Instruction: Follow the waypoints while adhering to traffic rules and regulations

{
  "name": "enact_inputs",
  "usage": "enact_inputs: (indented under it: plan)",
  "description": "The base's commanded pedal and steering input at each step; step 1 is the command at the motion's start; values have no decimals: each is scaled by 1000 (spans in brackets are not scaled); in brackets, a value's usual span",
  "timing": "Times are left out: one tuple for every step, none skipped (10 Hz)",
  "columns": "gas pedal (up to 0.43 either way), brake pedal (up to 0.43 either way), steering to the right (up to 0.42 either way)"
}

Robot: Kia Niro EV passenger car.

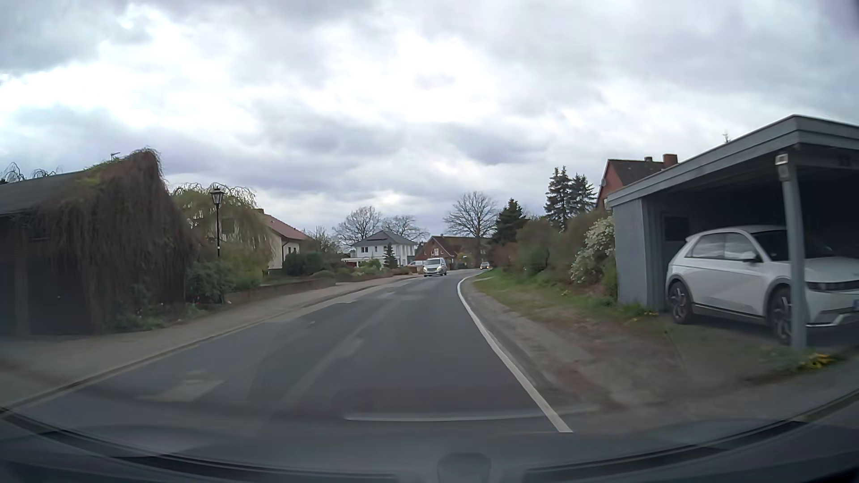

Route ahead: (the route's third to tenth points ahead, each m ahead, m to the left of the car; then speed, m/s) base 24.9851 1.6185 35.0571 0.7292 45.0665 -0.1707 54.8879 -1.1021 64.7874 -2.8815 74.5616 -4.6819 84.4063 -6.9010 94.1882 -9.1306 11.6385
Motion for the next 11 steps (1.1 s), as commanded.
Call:
enact_inputs:
  plan:
    - [67, 0, 0]
    - [67, 0, 0]
    - [67, 0, 0]
    - [67, 0, 0]
    - [67, 0, 1]
    - [67, 0, 2]
    - [67, 0, 2]
    - [67, 0, 2]
    - [67, 0, 3]
    - [67, 0, 3]
    - [67, 0, 4]
